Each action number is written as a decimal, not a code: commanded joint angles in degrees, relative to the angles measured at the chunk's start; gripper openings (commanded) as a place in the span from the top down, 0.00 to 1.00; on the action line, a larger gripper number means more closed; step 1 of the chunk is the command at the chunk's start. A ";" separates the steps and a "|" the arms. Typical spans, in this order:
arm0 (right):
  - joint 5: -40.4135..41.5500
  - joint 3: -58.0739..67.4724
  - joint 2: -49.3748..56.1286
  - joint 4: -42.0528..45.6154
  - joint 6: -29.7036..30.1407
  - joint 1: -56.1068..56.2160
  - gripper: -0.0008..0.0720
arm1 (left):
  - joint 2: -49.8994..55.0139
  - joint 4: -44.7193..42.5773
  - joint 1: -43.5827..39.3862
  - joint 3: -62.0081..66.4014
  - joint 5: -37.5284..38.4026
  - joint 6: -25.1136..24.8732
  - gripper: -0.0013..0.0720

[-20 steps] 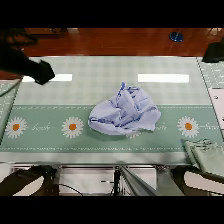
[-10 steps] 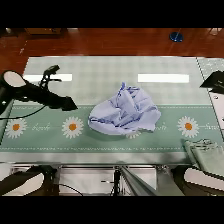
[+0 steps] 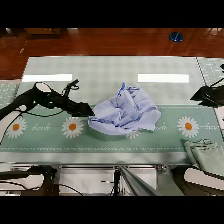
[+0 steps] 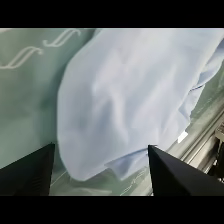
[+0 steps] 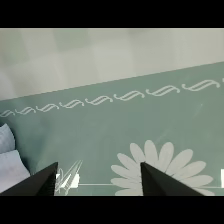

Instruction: Fold the shirts.

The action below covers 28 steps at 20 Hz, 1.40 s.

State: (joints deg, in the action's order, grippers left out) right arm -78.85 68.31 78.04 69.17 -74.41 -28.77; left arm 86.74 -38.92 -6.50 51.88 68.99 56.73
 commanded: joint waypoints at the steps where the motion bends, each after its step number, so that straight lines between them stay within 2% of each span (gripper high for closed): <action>1: 0.61 -0.70 -0.04 -0.11 0.15 -0.04 0.19 | 3.69 2.08 -3.45 1.60 0.00 -0.52 0.00; 3: 0.48 -0.70 -0.04 -0.13 0.15 -0.04 0.20 | 4.98 2.08 -5.68 3.69 -0.02 0.00 0.00; 4: 0.44 -0.70 -0.04 -0.13 0.13 -0.04 0.20 | 5.53 2.08 -6.67 4.85 -0.02 1.44 0.09; 5: 0.02 -0.70 -0.04 -0.15 0.13 -0.04 0.20 | 5.92 2.08 -7.32 5.84 0.00 2.78 0.48; 6: -0.79 -0.70 -0.04 -0.11 0.17 -0.04 0.20 | 6.03 2.08 -7.58 6.62 0.07 3.13 0.93; 10: -0.94 -4.81 -0.04 -1.36 2.32 -0.04 0.18 | 6.01 2.05 -6.60 7.39 3.91 4.24 0.94; 14: 2.38 -16.35 -0.04 -20.74 12.55 0.02 0.18 | 5.90 2.01 -6.01 7.39 6.69 4.22 0.94; 16: 4.83 -20.92 -0.04 -26.49 15.82 0.39 0.18 | 5.90 2.03 -6.01 7.39 6.75 3.45 0.94; 23: 18.34 -27.80 0.02 -26.95 16.70 13.53 0.18 | 5.90 2.05 -6.01 7.39 9.09 2.47 0.94; 24: 20.22 -27.80 0.15 -27.23 16.09 16.00 0.21 | 5.90 2.05 -6.01 7.39 9.09 2.47 0.94; 27: 23.39 -27.76 0.46 -28.57 15.37 22.38 0.82 | 5.90 2.05 -5.95 7.45 9.73 2.45 0.94; 28: 21.79 -27.39 0.11 -28.72 15.37 22.80 0.95 | 5.90 2.05 -5.75 7.82 10.95 2.45 0.94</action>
State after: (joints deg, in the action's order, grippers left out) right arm -59.40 41.04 78.32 41.85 -58.74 -10.39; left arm 92.62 -36.88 -12.49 59.31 78.13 59.29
